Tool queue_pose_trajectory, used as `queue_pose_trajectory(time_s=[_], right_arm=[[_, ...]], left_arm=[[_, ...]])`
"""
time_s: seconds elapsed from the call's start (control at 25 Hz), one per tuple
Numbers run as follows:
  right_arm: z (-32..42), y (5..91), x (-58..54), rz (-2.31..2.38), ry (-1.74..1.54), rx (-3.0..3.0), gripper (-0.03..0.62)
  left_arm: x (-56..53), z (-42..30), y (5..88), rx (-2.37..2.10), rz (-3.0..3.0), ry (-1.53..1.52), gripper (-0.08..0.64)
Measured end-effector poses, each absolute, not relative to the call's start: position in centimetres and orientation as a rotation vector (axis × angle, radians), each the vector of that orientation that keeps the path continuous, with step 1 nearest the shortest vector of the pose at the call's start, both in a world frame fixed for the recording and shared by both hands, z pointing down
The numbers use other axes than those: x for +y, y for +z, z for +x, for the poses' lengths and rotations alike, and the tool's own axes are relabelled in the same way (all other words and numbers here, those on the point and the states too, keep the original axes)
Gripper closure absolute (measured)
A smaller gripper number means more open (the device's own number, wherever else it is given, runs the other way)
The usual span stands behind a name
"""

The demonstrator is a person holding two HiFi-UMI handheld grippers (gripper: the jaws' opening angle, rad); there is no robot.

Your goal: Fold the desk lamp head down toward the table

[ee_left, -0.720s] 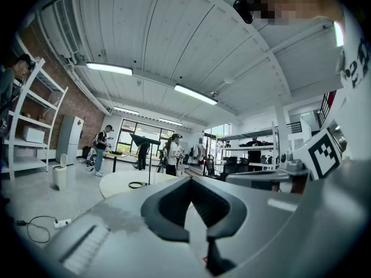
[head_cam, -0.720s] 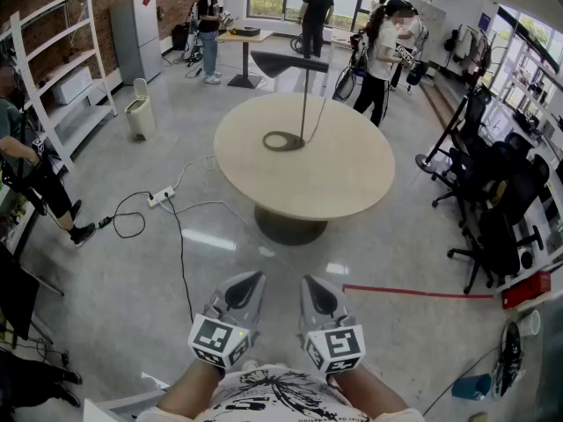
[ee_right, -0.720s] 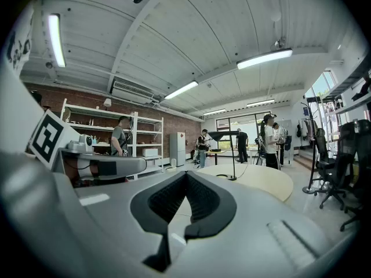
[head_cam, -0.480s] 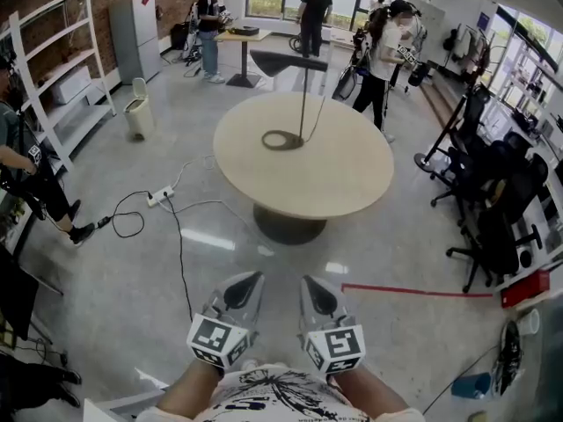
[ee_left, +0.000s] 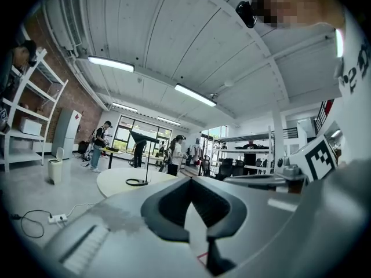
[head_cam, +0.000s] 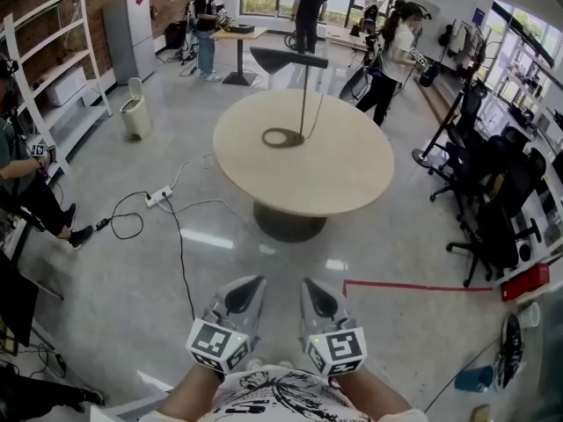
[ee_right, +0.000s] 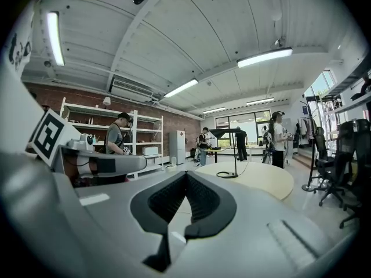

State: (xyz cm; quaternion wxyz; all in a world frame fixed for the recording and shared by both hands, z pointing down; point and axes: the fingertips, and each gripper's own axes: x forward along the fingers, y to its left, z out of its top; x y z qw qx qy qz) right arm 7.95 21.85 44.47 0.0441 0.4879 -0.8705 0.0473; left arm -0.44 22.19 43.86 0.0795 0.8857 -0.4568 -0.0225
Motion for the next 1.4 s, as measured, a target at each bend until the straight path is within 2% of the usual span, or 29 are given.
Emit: queue_pose_trajectory(time_s=[0.52, 0.8, 1.4], right_arm=[[1.4, 46.1, 19.6, 1.411, 0.187, -2.690, 0.584], [0.6, 47.3, 15.9, 1.389, 0.229, -2.698, 0.584], [2.6, 47.3, -3.4, 1.300, 0.254, -2.734, 0.584]], left_arm=[[20.5, -8.4, 44.3, -1.482, 2.584, -0.106, 0.555], [17.3, -9.9, 46.1, -1.512, 2.534, -0.088, 0.555], [-1.3, -8.1, 46.9, -1.585, 2.452, -0.077, 0.555]])
